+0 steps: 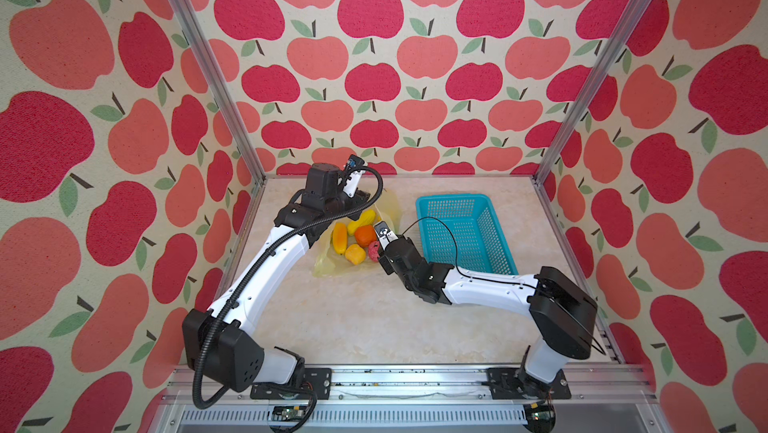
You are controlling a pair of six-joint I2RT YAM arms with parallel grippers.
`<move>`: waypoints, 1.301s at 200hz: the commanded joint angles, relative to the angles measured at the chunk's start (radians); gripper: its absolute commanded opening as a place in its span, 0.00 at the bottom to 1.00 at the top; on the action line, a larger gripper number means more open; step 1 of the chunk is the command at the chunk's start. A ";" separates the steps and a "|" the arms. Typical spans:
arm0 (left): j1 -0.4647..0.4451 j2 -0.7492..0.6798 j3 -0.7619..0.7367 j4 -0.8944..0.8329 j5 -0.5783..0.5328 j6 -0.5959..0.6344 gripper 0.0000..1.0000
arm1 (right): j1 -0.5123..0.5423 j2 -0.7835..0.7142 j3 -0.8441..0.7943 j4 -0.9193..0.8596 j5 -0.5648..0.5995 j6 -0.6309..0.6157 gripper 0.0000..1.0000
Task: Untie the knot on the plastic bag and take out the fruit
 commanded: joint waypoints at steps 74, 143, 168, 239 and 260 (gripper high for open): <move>0.106 -0.047 -0.256 0.149 -0.158 -0.128 0.51 | -0.031 -0.175 -0.076 -0.034 0.064 -0.011 0.00; 0.086 -0.119 -0.255 0.116 -0.070 -0.221 0.00 | -0.095 -0.294 -0.132 -0.129 0.102 -0.038 0.14; 0.034 -0.124 -0.298 0.132 -0.024 -0.242 0.00 | -0.038 -0.340 -0.128 -0.160 0.126 -0.069 0.61; -0.024 -0.127 -0.309 0.113 0.028 -0.235 0.00 | 0.332 -0.404 -0.081 -0.177 0.306 -0.233 0.86; -0.024 -0.128 -0.304 0.106 0.022 -0.242 0.00 | 0.367 -0.352 -0.050 -0.166 0.237 -0.224 0.77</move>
